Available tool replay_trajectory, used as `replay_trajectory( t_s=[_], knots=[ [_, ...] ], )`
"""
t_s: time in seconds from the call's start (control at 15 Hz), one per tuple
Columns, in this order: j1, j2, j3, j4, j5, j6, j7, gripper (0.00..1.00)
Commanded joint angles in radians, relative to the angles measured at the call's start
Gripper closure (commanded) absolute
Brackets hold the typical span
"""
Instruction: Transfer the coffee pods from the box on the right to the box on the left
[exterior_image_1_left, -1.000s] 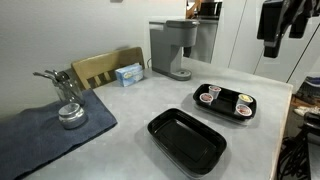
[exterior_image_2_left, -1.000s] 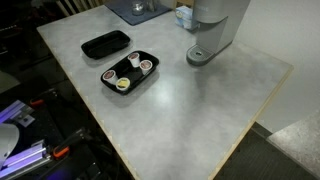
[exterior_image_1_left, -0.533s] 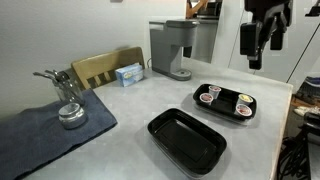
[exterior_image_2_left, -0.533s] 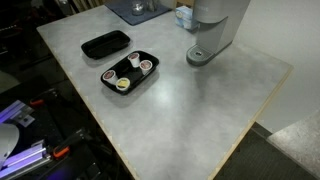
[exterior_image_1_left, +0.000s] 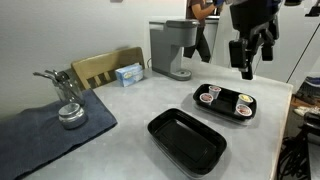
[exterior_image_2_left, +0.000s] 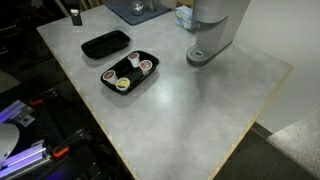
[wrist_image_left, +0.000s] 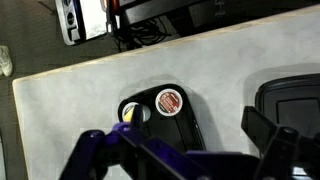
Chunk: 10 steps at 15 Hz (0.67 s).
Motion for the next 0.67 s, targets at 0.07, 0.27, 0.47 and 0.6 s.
replay_trajectory(
  t_s=[0.07, 0.27, 0.47, 0.6],
  knots=[
    [0.026, 0.002, -0.022, -0.005, 0.001, 0.007, -0.010, 0.00],
    [0.025, 0.022, -0.030, -0.009, -0.012, 0.021, -0.025, 0.00],
    [0.014, 0.052, -0.050, 0.003, -0.026, 0.025, -0.045, 0.00],
    [0.010, 0.069, -0.070, 0.012, -0.030, 0.025, -0.069, 0.00]
  ],
)
